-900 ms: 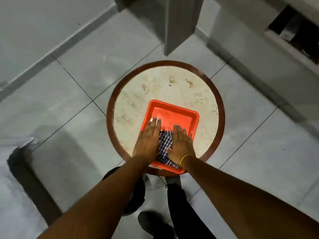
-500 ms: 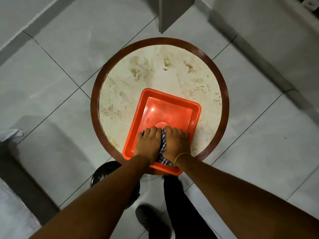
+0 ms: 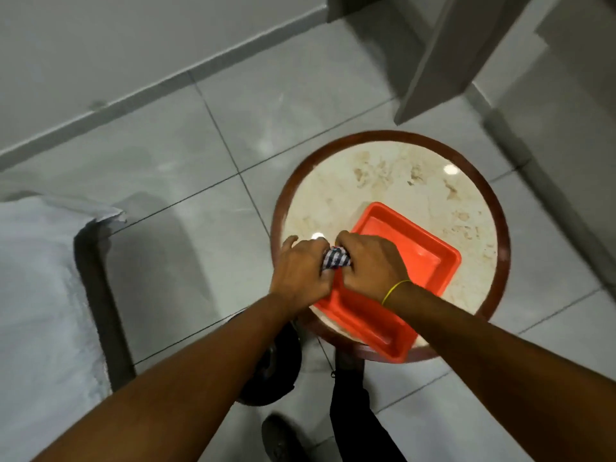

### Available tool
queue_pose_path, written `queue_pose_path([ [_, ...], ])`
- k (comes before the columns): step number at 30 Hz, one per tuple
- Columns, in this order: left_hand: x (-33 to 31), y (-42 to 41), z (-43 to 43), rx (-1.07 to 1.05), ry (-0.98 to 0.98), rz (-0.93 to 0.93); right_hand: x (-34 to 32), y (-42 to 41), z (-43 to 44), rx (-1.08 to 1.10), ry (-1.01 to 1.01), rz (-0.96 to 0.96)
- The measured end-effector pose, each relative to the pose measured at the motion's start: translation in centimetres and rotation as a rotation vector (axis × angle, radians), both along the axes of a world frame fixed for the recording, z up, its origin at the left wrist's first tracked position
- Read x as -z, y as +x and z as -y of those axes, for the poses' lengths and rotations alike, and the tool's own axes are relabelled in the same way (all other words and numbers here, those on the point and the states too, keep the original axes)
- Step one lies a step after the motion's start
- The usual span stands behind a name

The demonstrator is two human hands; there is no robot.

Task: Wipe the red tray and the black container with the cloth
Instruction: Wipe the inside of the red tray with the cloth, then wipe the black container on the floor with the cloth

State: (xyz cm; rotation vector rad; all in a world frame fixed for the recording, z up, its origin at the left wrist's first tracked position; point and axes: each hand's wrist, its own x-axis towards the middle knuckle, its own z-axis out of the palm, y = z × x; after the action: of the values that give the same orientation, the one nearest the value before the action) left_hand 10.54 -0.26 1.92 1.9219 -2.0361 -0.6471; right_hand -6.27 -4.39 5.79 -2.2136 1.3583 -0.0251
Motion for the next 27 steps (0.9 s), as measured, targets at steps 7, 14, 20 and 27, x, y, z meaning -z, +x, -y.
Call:
queue_pose_path([
  [7, 2.0, 14.1, -7.2, -0.299, -0.036, 0.177, 3.6, 15.4, -2.6, -0.341, -0.09, 0.109],
  [14, 16.1, 22.2, -20.2, -0.488, -0.005, 0.235, 19.6, 26.8, -12.1, -0.685, -0.011, 0.057],
  [20, 28.2, 18.6, -30.5, -0.5, 0.248, 0.088, 31.9, 24.4, -20.3, -0.942, 0.035, -0.165],
  [27, 31.1, 13.9, -36.2, -0.67, 0.193, -0.023, 33.5, 20.2, -23.9, -0.831, 0.016, -0.192],
])
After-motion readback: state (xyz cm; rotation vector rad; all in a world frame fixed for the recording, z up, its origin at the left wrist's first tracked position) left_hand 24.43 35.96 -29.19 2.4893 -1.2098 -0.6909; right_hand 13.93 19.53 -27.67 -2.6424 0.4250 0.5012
